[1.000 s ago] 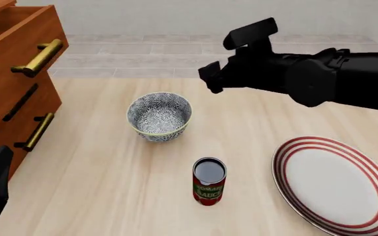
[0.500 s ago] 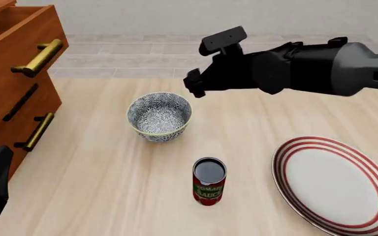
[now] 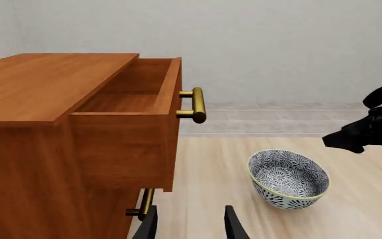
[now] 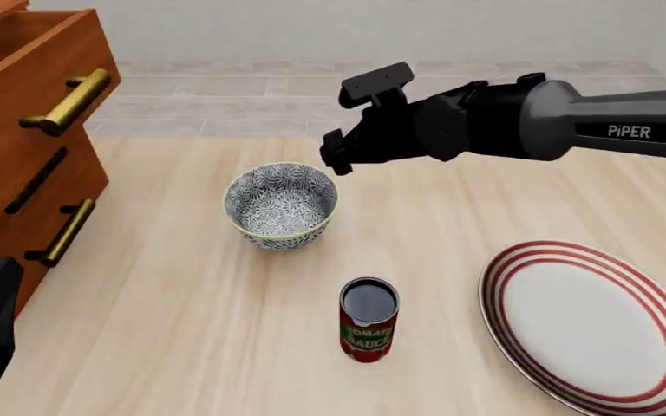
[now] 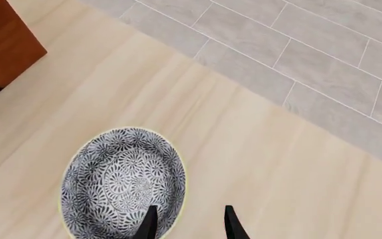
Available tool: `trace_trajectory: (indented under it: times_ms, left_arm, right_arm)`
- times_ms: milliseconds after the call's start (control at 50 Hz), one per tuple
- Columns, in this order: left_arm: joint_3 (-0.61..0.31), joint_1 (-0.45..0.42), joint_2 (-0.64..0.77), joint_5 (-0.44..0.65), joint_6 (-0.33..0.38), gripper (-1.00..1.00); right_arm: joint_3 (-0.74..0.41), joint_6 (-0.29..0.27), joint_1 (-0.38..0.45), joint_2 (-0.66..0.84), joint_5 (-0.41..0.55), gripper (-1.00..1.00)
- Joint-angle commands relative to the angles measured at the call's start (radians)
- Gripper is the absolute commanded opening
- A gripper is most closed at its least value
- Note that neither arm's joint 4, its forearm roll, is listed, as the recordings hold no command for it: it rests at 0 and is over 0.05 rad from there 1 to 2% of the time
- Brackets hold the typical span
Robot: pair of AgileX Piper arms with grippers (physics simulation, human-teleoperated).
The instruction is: Put the bowl on the plate.
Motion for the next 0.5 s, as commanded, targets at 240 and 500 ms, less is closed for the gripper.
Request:
trace_trajectory:
  times_ms: [240, 500]
  left_arm:
    - [0.0, 0.0, 0.0, 0.0, 0.0, 1.0]
    - [0.0, 0.0, 0.0, 0.0, 0.0, 1.0]
  right_arm:
    - [-0.065, 0.017, -0.012, 0.102, 0.015, 1.0]
    - [-0.087, 0.022, -0.021, 0.144, 0.012, 1.0]
